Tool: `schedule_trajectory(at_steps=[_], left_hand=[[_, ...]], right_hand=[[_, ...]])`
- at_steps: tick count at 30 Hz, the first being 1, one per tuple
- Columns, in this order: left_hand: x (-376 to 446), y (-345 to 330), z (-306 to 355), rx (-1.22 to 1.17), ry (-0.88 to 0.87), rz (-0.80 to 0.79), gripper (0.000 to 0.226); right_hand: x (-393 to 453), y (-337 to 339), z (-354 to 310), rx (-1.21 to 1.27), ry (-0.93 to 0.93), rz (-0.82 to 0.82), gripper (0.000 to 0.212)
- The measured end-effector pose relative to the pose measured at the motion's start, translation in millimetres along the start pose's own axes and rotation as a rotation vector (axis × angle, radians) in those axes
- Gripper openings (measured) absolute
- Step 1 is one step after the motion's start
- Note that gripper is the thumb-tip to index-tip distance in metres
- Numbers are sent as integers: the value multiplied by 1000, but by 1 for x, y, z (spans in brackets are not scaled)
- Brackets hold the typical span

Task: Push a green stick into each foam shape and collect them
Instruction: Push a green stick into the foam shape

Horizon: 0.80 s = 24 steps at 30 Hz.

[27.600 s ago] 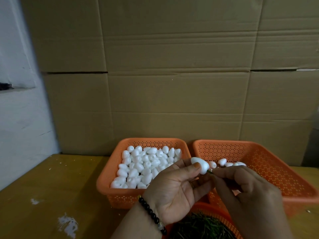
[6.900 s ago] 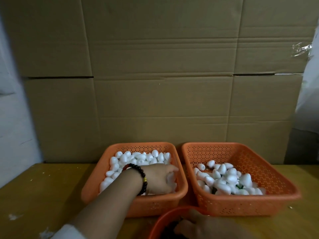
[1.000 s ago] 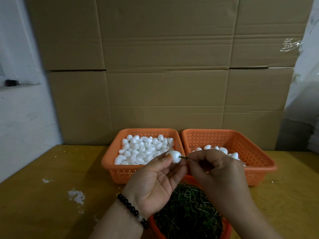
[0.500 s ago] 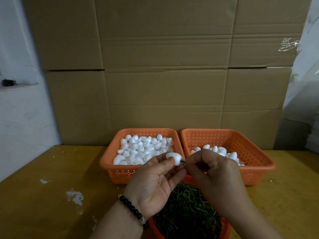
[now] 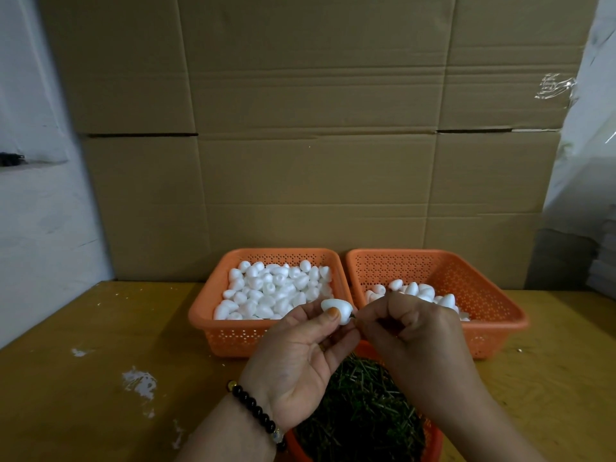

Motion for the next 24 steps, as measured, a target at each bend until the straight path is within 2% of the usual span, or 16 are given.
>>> schedule_trajectory(at_steps=[14,18,24], left_hand=[[-1,-1,2,4,11,-7,41],[1,2,2,-36,34,-19,41],[2,5,4,-9,35,-17,42]], right_hand=[[0,0,4,-2,-10,-5,17],[0,-3,6,6,-45,-33,28],[0,-6,13,-70,-3,-77,15]])
Point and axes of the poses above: each hand's wrist, its own x-axis towards the middle knuckle, its own y-axis out of the back of the hand, z = x × y, the point moved 4 cm from there along x, towards the middle knuckle, and after that the axes turned 15 degrees about y, right-handed, at the moved point
